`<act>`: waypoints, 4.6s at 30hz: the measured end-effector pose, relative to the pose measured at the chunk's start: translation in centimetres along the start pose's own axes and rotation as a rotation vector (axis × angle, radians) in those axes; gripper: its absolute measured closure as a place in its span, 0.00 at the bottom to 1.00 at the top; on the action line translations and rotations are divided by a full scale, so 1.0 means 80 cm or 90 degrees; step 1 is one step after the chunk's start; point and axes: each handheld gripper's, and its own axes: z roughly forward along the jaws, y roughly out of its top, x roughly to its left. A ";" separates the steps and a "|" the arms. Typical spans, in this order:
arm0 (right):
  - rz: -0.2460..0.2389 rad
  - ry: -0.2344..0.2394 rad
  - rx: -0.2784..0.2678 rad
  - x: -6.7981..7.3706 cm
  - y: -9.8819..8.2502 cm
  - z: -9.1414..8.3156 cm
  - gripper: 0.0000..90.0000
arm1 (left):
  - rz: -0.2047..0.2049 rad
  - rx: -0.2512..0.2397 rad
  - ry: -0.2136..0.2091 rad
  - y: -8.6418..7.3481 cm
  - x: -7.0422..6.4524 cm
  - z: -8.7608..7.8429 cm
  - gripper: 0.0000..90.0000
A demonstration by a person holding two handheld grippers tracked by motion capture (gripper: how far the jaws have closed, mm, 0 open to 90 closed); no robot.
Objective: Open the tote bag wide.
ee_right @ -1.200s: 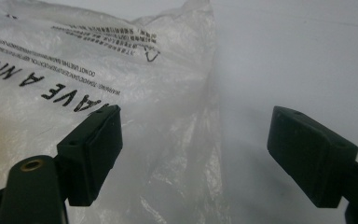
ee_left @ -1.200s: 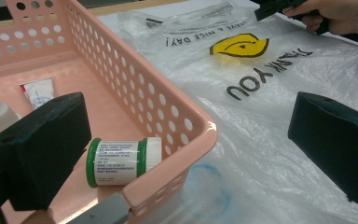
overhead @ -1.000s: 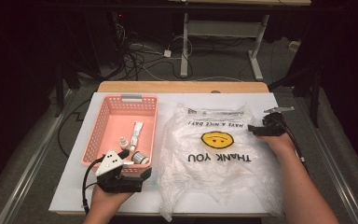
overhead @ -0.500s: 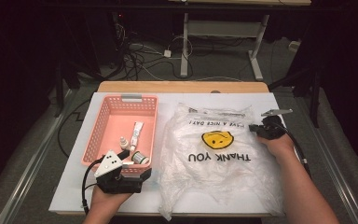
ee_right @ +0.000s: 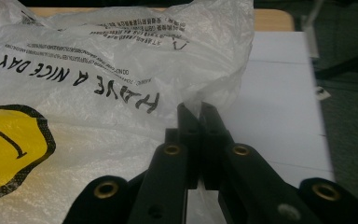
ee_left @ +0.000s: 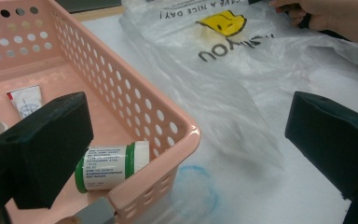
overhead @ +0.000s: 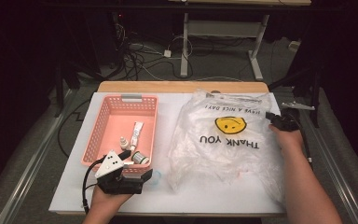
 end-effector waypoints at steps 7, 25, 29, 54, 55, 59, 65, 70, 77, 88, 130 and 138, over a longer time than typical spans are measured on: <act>0.037 -0.057 0.008 -0.027 -0.012 -0.017 1.00 | -0.002 0.002 -0.007 0.000 0.001 0.002 0.00; -0.007 -0.046 -0.041 0.001 -0.079 -0.142 0.56 | 0.013 0.003 -0.017 0.000 -0.004 0.002 0.00; -0.038 0.012 -0.064 0.034 -0.094 -0.180 0.53 | 0.015 0.007 -0.017 0.000 -0.004 0.004 0.00; -0.239 0.146 0.114 0.171 -0.162 -0.168 0.95 | 0.019 0.017 -0.025 -0.002 -0.007 0.010 0.00; -0.239 0.146 0.114 0.171 -0.162 -0.168 0.95 | 0.019 0.018 -0.025 -0.002 -0.007 0.010 0.00; -0.234 0.138 0.113 0.171 -0.161 -0.168 1.00 | 0.017 0.016 -0.026 -0.002 -0.006 0.010 0.00; -0.212 0.141 0.074 0.184 -0.152 -0.170 1.00 | 0.016 0.014 -0.024 0.000 -0.005 0.009 0.00; -0.224 0.161 0.052 0.213 -0.142 -0.164 1.00 | 0.012 0.008 -0.021 0.000 -0.001 0.005 0.00; -0.267 0.247 0.051 0.268 -0.152 -0.170 0.88 | 0.009 0.005 -0.021 0.001 0.001 0.003 0.00; -0.182 0.220 -0.044 0.202 -0.127 -0.203 0.62 | 0.007 0.003 -0.022 0.001 0.000 0.005 0.00; -0.327 0.311 0.088 0.308 -0.100 -0.079 0.42 | 0.016 0.013 -0.022 -0.001 -0.005 0.011 0.00; -0.346 0.306 0.125 0.303 -0.110 -0.065 0.47 | 0.016 0.013 -0.023 -0.002 -0.005 0.010 0.00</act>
